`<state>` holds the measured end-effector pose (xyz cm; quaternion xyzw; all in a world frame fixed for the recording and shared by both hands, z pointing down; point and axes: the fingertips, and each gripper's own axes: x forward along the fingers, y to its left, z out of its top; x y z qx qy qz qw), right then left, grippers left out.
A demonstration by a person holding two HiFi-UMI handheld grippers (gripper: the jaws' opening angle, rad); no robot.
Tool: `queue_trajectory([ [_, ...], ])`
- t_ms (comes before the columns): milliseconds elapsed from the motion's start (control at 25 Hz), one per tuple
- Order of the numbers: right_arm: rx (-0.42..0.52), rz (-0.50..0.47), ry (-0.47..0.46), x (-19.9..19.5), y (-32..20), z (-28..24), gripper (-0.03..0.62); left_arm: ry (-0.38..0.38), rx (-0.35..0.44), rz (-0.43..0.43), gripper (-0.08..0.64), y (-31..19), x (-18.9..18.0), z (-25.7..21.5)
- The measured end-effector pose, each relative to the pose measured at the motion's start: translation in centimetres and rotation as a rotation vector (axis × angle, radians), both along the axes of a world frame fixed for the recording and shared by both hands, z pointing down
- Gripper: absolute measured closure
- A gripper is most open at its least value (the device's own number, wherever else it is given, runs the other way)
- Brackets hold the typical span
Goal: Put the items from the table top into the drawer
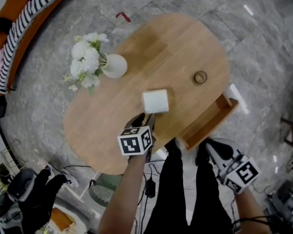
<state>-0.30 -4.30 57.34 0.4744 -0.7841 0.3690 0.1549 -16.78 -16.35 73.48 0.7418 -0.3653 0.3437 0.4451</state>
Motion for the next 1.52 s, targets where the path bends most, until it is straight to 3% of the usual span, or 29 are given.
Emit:
queue_trajectory([
  [160, -0.013, -0.003, -0.007, -0.6, 0.1, 0.7, 0.555, 0.051, -0.071, -0.049, 0.371, -0.6, 0.2, 2.0],
  [360, -0.020, -0.007, -0.008, -0.9, 0.0, 1.1, 0.555, 0.042, -0.132, -0.052, 0.395, -0.9, 0.5, 4.0],
  [560, -0.028, 0.007, -0.011, -0.9, -0.4, 1.3, 0.555, -0.003, -0.083, 0.016, 0.494, -0.9, 0.5, 3.5],
  [960, -0.037, 0.050, 0.003, 0.2, 0.0, 1.1, 0.555, 0.028, -0.092, 0.082, 0.500, 2.5, 2.0, 1.5],
  [1520, -0.028, 0.081, -0.009, 3.1, 4.0, 1.2, 0.555, 0.038, -0.102, 0.245, 0.499, 8.4, 7.6, 0.6],
])
